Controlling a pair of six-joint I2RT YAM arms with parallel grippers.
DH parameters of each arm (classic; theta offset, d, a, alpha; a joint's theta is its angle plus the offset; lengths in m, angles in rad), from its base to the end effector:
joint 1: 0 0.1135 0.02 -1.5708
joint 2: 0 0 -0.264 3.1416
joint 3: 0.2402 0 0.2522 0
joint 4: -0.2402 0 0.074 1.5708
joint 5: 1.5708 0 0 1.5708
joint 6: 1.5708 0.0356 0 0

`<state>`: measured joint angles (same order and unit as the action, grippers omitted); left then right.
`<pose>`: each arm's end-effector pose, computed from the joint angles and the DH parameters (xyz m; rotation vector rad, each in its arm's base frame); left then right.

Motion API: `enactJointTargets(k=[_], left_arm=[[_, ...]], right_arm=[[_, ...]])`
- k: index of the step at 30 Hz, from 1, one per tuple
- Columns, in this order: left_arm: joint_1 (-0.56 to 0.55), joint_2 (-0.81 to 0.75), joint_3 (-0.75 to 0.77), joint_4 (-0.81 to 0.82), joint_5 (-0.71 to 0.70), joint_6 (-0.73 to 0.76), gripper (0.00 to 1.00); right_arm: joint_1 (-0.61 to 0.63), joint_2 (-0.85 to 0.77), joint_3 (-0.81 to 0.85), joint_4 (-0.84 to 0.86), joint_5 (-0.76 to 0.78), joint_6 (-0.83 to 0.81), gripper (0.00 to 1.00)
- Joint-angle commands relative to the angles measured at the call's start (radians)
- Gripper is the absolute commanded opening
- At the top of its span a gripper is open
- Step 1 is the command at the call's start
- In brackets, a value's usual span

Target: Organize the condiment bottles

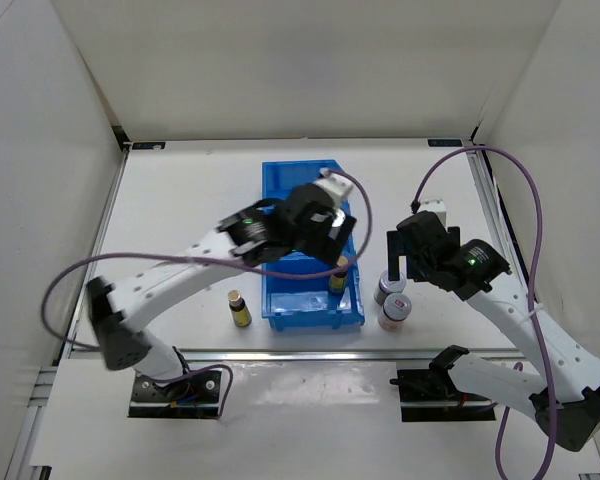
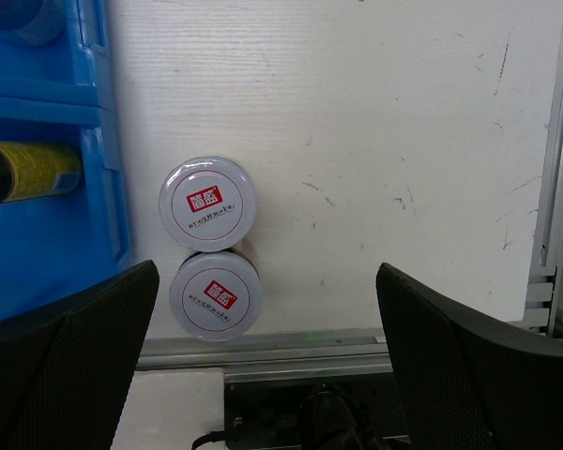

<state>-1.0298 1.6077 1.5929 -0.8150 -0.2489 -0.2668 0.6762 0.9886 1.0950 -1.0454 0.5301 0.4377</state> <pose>0.1871 -0.2945 0.3536 0.7816 2.2602 -0.3221 0.1469 0.0948 0.3352 -0.0721 2.3438 -0.1346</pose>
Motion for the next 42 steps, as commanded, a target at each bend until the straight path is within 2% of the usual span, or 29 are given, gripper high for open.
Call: enactJointTargets(k=[1,4,8,9,12,16,19,20,31,36,42], left_arm=[[-0.003,-0.241,-0.002,-0.024,-0.183,0.014,1.0],[-0.003,-0.392,-0.115,-0.09,-0.266,-0.092,1.0],[-0.003,-0.589,-0.331,-0.174,-0.211,-0.259,1.0],[-0.003,-0.612,-0.408,-0.191,-0.196,-0.338,1.0],[-0.003,-0.696,-0.528,-0.237,-0.153,-0.452,1.0],[-0.003,-0.749,-0.596,-0.3,-0.168,-0.56,1.0],[0.008,-0.735,-0.622,-0.34,-0.168,-0.597,0.93],[0.02,-0.72,-0.622,-0.34,-0.168,-0.597,0.89],[0.039,-0.657,-0.671,-0.34,-0.226,-0.632,0.82],[0.094,-0.631,-0.662,-0.29,-0.25,-0.556,0.82],[0.178,-0.608,-0.672,-0.185,-0.158,-0.474,0.77]], right_arm=[[0.002,-0.001,-0.006,0.005,0.025,0.01,1.0],[0.002,0.008,-0.006,0.005,0.025,0.01,1.0],[0.002,0.018,-0.006,0.005,0.025,0.01,1.0],[0.002,0.018,-0.006,0.005,0.025,0.01,1.0],[0.002,0.027,-0.015,0.015,0.016,0.01,1.0],[0.002,0.045,-0.015,0.015,0.007,0.01,1.0],[0.002,0.045,-0.015,0.015,0.007,0.001,1.0],[0.002,0.045,-0.015,0.015,0.007,0.001,1.0],[0.002,0.055,-0.015,0.015,0.007,0.001,1.0],[0.002,0.055,-0.015,0.015,-0.002,0.001,1.0],[0.002,0.064,-0.015,0.015,-0.002,0.001,1.0]])
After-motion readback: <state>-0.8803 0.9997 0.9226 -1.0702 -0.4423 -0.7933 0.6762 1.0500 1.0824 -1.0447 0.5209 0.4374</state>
